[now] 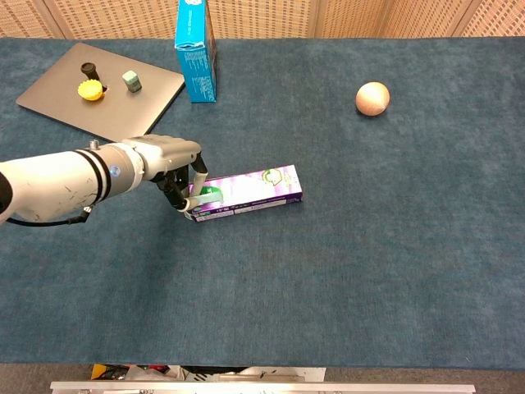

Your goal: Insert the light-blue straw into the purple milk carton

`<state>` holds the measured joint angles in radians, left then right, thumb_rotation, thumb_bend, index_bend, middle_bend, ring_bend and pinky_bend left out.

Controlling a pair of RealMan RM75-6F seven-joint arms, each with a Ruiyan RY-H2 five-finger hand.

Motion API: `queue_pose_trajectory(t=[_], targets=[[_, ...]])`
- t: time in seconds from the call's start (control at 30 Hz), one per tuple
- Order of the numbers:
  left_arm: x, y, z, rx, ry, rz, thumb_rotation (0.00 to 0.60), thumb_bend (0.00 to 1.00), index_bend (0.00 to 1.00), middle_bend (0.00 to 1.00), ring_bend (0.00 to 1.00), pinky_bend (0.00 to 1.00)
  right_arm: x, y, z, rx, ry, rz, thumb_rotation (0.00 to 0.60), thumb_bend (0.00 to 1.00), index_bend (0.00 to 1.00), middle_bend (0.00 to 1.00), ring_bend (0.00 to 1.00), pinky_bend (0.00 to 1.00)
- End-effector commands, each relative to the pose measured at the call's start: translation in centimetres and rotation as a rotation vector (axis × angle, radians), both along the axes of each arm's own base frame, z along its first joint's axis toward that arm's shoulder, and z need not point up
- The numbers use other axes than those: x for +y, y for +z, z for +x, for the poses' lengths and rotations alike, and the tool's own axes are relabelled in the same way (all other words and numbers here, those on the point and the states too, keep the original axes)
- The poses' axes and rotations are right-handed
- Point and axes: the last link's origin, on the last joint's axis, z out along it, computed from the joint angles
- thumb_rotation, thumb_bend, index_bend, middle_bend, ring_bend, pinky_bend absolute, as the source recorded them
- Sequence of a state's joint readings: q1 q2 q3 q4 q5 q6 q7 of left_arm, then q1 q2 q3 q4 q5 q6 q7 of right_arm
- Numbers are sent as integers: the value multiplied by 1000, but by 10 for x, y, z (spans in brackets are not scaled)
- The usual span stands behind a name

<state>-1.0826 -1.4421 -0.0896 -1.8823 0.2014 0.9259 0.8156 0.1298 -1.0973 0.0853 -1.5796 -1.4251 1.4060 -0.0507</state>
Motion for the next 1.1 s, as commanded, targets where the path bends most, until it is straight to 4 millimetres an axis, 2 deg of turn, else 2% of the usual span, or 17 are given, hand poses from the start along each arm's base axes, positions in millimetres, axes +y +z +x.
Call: queue_pose_trajectory(t=[0.03, 0.37, 0.63, 1.1], targets=[[4, -4, -1, 12, 11, 0, 502, 386, 566, 883, 966, 1000, 1, 1, -1, -1, -2, -2, 512, 460, 239, 355, 243, 353], [8, -5, 3, -1, 29, -4, 472, 386, 562, 883, 966, 1000, 2, 1, -1, -2, -4, -6, 511, 459, 239, 355, 243, 353], [9, -8, 8, 1, 23, -7, 405, 385, 552, 883, 966, 1000, 3, 1, -3, -5, -10, -7, 511, 458, 239, 355, 243, 353], [9, -8, 12, 2, -2, 1, 366, 385, 497, 880, 966, 1000, 4, 2, -5, -5, -15, -7, 512, 459, 239, 355, 244, 353]])
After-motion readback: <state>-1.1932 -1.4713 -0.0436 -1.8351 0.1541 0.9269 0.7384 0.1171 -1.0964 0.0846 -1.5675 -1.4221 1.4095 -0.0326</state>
